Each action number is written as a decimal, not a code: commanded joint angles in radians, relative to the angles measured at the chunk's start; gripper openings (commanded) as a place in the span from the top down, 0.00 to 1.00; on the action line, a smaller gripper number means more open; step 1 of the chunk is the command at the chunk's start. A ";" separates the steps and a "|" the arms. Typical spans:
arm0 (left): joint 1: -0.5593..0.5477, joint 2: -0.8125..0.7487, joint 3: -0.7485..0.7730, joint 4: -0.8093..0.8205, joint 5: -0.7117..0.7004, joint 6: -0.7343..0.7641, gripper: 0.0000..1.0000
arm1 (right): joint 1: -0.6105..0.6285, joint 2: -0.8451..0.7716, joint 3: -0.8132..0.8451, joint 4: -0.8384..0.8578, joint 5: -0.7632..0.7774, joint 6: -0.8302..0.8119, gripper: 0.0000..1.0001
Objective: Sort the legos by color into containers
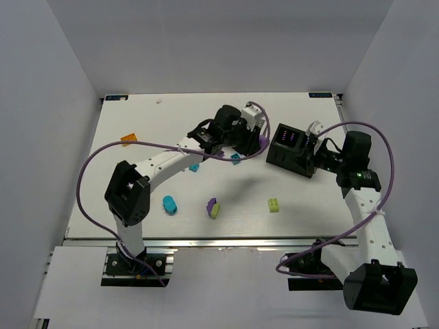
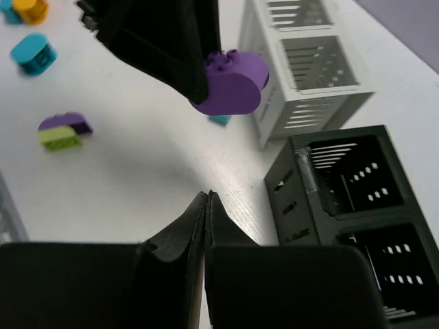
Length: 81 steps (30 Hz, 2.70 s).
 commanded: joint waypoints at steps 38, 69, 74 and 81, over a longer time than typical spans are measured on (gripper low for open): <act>-0.096 0.461 0.595 0.208 -0.181 -0.208 0.40 | -0.071 -0.135 -0.068 0.324 0.271 0.368 0.67; -0.093 -0.910 -0.762 -0.087 -0.834 -0.784 0.29 | 0.499 0.218 -0.109 -0.124 0.833 0.591 0.11; -0.093 -0.915 -0.759 -0.110 -0.841 -0.789 0.29 | 0.527 0.328 -0.086 -0.144 0.880 0.678 0.11; -0.093 -0.903 -0.761 -0.114 -0.830 -0.809 0.29 | 0.547 0.399 -0.086 -0.132 0.894 0.731 0.19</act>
